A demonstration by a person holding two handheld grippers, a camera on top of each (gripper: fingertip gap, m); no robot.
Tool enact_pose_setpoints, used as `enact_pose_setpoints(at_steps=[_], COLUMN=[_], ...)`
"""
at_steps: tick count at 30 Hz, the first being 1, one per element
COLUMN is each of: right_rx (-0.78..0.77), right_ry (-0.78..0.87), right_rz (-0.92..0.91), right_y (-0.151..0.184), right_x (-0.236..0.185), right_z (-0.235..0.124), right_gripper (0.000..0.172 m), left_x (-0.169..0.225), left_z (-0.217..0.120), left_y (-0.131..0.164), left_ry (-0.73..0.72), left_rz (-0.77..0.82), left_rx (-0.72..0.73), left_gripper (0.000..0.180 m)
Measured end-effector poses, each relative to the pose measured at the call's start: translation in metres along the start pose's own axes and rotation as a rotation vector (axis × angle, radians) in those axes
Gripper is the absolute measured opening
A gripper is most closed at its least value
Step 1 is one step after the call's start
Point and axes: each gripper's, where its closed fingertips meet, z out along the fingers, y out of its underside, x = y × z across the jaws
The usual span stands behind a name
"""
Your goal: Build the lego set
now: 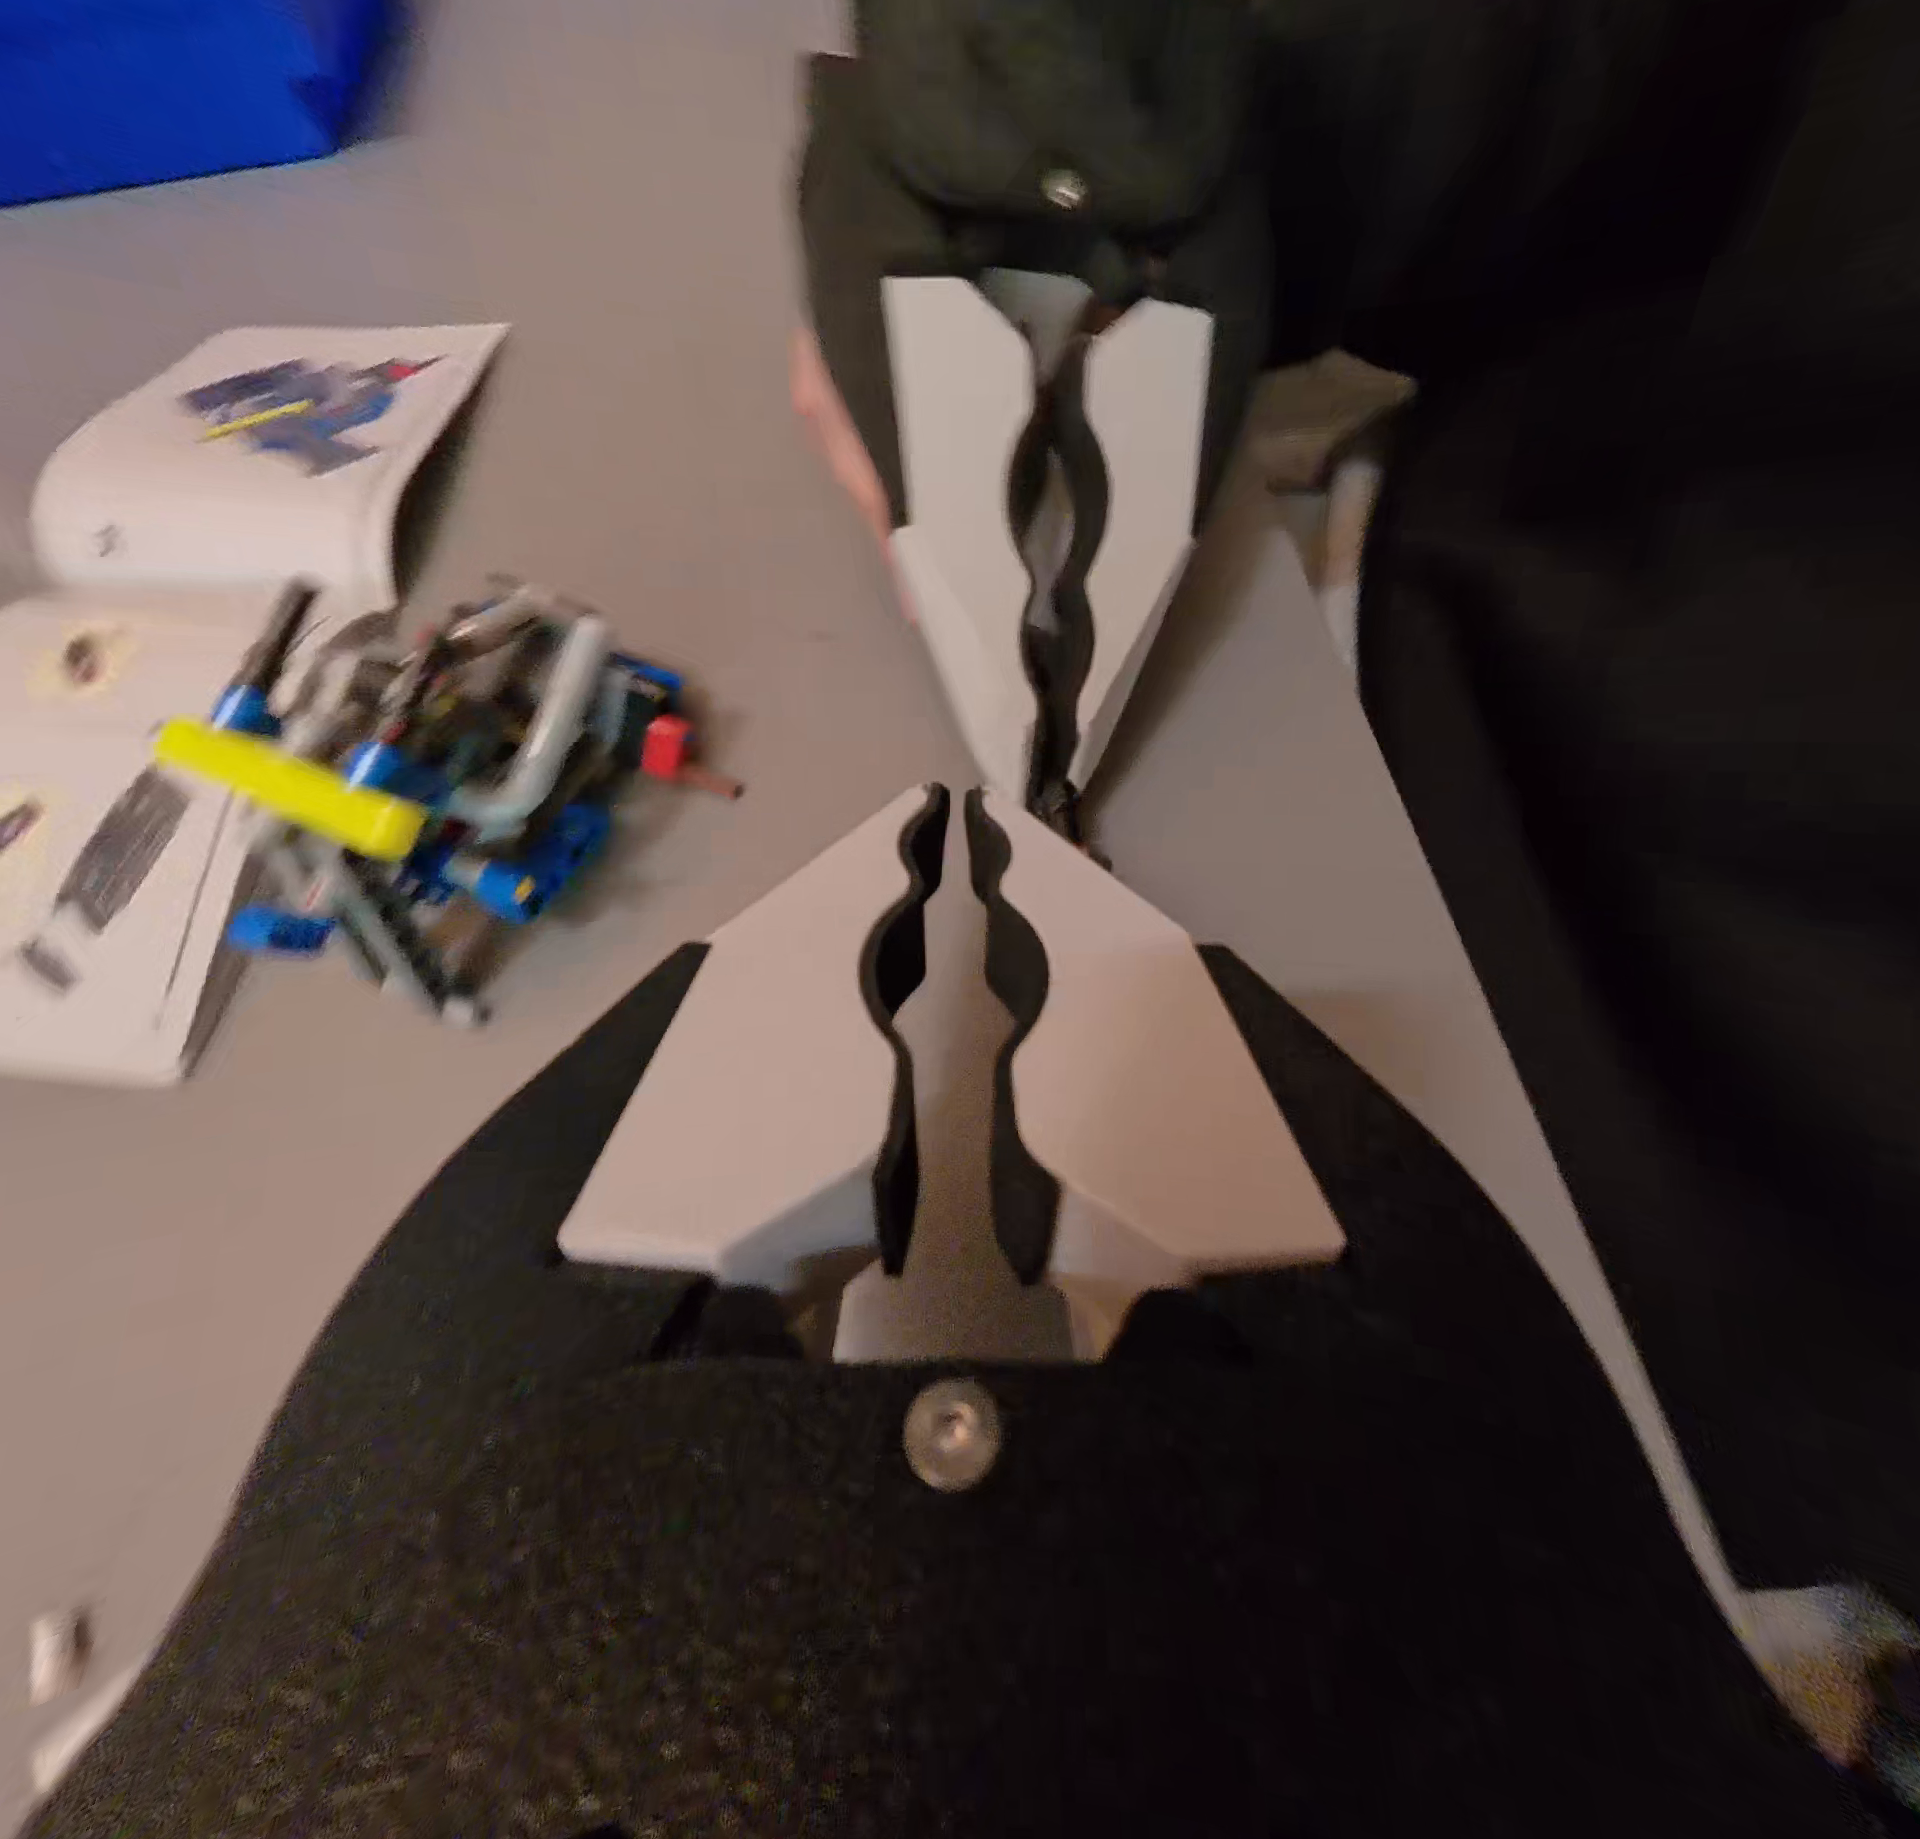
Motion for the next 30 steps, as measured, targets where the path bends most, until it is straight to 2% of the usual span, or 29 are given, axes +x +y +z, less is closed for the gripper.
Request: enact_pose_setpoints(at_steps=[2, 4, 6, 9, 11, 16, 23, 25, 30], right_rx=[-0.01, -0.021, -0.029, -0.039, -0.042, -0.059, -0.102, -0.111, -0.114], right_ry=[0.034, 0.065, 0.08, 0.111, 0.116, 0.164, 0.289, 0.326, 0.336], right_rz=[0.018, 0.044, 0.071, 0.096, 0.105, 0.143, 0.317, 0.354, 0.363], right_y=[0.004, 0.006, 0.006, 0.007, 0.006, 0.007, 0.008, 0.01, 0.009], right_x=[0.005, 0.01, 0.014, 0.019, 0.02, 0.025, 0.039, 0.042, 0.041], right_z=[-0.003, -0.003, -0.002, 0.0, 0.001, 0.002, 0.007, 0.006, 0.007], right_gripper=[0.001, 0.001, 0.001, 0.002, 0.001, 0.001, 0.001, 0.0, 0.0], left_x=[-0.001, 0.002, 0.01, 0.012, 0.008, -0.002, -0.024, -0.025, -0.023], left_z=[-0.011, -0.013, -0.008, 0.001, 0.005, 0.003, 0.002, 0.001, 0.003], left_y=[-0.002, 0.006, 0.022, 0.031, 0.029, 0.027, 0.027, 0.029, 0.029], left_ry=[-0.009, -0.04, -0.052, -0.1, -0.137, -0.221, -0.518, -0.538, -0.566], left_rz=[-0.131, -0.182, -0.184, -0.173, -0.168, -0.216, -0.357, -0.415, -0.407], left_rx=[0.041, 0.021, -0.068, -0.134, -0.124, -0.134, -0.086, -0.069, -0.082], left_gripper=[0.004, 0.009, 0.014, 0.007, 0.002, 0.006, 0.013, 0.006, 0.016])
